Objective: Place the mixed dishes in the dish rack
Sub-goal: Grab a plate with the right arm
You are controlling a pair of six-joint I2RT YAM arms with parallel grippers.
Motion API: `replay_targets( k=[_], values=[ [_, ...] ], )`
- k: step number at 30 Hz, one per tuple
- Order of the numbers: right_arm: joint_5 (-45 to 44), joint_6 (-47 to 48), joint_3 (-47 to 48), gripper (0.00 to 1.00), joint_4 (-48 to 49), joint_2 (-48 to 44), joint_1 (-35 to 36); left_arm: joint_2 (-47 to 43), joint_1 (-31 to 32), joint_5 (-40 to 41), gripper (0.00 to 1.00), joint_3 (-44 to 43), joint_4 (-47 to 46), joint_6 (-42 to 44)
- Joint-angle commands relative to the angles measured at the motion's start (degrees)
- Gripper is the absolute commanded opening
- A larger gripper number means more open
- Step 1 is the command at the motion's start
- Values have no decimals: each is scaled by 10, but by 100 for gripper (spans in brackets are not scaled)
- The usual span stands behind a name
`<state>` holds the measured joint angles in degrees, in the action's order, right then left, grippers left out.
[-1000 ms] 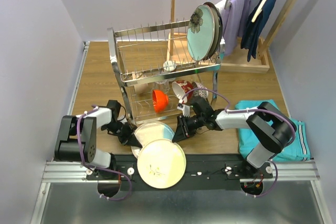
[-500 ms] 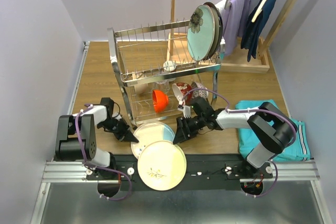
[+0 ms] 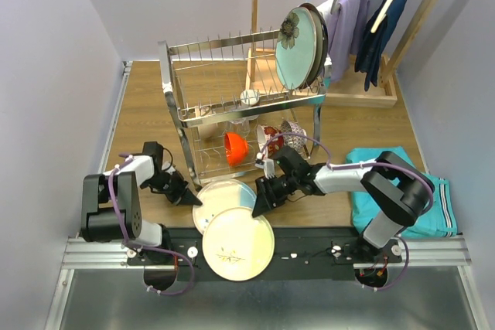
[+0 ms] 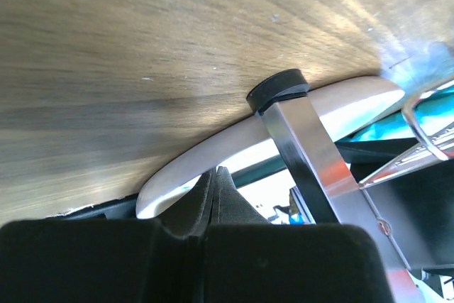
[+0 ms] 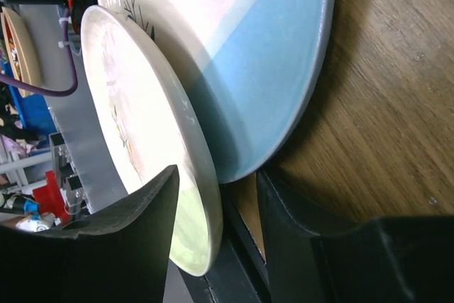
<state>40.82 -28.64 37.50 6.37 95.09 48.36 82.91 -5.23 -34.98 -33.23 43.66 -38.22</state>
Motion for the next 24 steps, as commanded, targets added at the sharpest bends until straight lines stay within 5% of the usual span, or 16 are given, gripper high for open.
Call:
replay_targets(
  k=[1,10,15,21,23,24],
  values=[
    [0,8,-19,54,-122,50,16,-29,-12,45,0,20,-31,-3],
    [37,33,-37,51,-169,25,19,-44,-28,42,0,16,-31,0],
    [39,95,-8,29,-260,-1,18,-29,-46,26,0,-16,-17,16],
    [66,170,22,22,-356,-3,18,-6,-75,27,0,-67,7,66],
    [69,179,23,0,-349,-4,18,1,-89,22,0,-73,4,76],
    [62,181,26,0,-348,-11,18,4,-96,15,0,-74,-3,75]
  ],
)
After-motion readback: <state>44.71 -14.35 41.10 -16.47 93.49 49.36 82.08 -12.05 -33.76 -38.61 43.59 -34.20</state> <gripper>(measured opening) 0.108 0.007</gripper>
